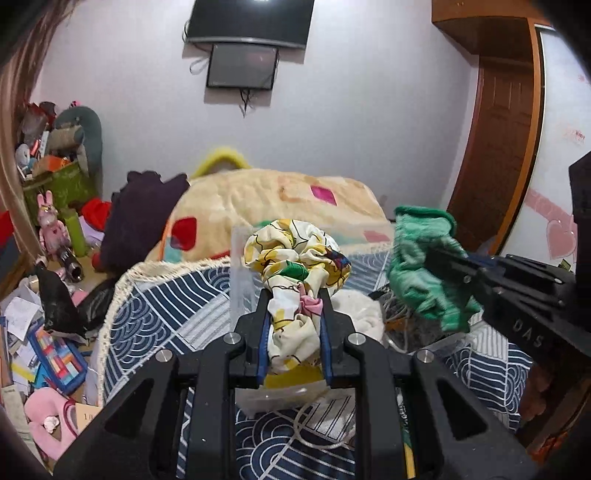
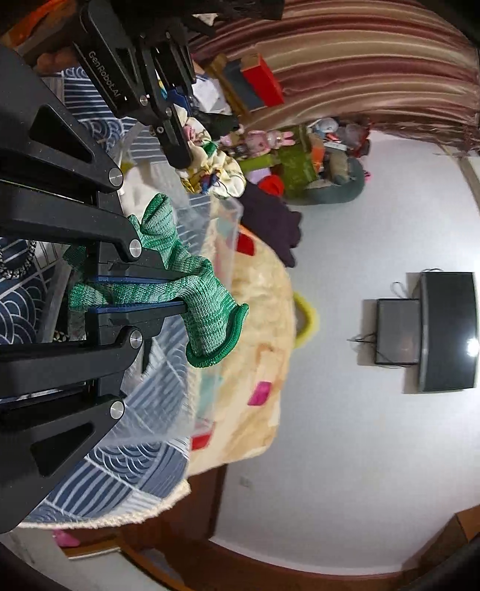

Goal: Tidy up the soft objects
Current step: 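Drop the green glove into the box with the right tool while the left drops the scrunchie in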

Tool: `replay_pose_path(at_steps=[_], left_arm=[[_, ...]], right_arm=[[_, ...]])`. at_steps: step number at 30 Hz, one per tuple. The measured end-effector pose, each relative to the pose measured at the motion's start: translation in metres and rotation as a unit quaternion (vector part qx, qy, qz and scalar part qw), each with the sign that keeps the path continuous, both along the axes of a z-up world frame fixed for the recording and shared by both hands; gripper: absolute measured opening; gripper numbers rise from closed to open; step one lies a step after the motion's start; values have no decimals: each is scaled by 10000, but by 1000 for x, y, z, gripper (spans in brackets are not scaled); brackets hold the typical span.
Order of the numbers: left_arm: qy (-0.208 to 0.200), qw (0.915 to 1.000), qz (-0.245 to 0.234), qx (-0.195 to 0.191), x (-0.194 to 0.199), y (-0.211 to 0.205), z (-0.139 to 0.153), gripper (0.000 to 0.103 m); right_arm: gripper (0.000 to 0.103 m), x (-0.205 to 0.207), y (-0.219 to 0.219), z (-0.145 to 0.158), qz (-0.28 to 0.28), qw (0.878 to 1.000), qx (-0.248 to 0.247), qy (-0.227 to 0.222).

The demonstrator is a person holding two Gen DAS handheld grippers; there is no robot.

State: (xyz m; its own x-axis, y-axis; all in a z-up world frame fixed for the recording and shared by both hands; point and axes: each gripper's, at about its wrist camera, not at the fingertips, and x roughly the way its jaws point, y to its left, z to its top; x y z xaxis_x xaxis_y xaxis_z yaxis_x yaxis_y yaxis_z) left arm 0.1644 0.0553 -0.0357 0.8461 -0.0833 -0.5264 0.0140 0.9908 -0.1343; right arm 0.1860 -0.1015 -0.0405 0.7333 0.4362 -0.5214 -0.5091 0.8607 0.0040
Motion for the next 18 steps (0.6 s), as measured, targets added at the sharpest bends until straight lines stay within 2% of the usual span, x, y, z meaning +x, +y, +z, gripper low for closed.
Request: replay_pose_path(at_steps=[8, 12, 15, 18], left_arm=[[1, 10000, -36, -53, 10, -1, -11, 23], [87, 9999, 24, 50, 12, -2, -13, 37], [69, 10000, -9, -62, 8, 0, -11, 52], [-55, 10000, -27, -61, -1, -1, -5, 53]], right_arm=[[8, 12, 5, -17, 63, 9995, -138, 292], [11, 9, 2, -17, 48, 9994, -191, 283], [19, 8, -1, -15, 63, 9994, -122, 307], [36, 5, -8, -10, 65, 9996, -48, 270]])
